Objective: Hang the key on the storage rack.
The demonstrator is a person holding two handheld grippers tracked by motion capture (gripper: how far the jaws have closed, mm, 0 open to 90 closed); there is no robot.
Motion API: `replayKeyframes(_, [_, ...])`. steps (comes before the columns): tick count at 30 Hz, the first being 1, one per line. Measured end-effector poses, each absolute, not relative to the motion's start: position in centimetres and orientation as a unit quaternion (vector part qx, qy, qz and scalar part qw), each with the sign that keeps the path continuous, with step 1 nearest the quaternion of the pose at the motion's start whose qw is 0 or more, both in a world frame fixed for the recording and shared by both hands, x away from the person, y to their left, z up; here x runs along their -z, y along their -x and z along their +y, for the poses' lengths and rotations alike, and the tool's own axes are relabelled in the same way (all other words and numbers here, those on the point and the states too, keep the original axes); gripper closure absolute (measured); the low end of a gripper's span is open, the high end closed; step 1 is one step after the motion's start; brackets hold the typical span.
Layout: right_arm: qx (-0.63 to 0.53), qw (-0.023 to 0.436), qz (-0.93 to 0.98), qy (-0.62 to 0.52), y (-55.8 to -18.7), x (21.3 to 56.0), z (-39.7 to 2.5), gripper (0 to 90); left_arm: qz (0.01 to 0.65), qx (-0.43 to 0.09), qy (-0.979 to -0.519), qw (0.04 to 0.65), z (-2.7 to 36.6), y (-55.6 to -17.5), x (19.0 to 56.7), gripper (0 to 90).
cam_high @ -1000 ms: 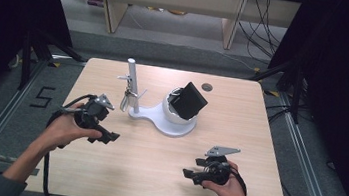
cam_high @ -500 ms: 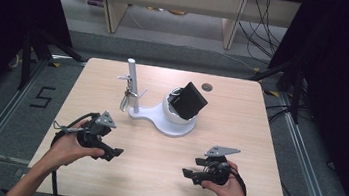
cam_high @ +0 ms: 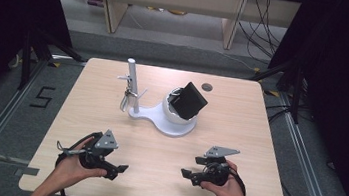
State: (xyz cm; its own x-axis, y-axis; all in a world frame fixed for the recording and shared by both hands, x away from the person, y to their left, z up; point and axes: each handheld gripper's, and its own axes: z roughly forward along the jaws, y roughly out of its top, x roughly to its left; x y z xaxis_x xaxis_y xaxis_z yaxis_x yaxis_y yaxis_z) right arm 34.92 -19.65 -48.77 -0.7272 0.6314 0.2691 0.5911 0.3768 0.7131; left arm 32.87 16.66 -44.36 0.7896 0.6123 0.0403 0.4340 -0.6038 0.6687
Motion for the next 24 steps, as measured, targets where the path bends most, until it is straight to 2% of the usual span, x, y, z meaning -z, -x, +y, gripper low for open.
replayKeyframes(5, [-0.420, 0.027, 0.824, -0.380, -34.9, 48.7, -19.7, 20.3, 0.294, -0.136, -0.887, 0.329, 16.5, -31.7, 45.7, 16.3])
replayKeyframes(18, [-0.417, 0.024, 0.833, -0.362, -34.6, 48.8, -19.1, 18.6, 0.296, -0.150, -0.878, 0.345, 16.7, -29.5, 48.2, 16.1])
replayKeyframes(21, [-0.420, 0.009, 0.830, -0.367, -34.4, 48.9, -18.9, 18.6, 0.289, -0.156, -0.883, 0.337, 17.0, -29.2, 48.6, 15.9])
replayKeyframes(24, [-0.415, 0.020, 0.836, -0.358, -34.4, 48.9, -19.0, 18.5, 0.300, -0.159, -0.878, 0.338, 17.3, -28.8, 49.1, 15.9])
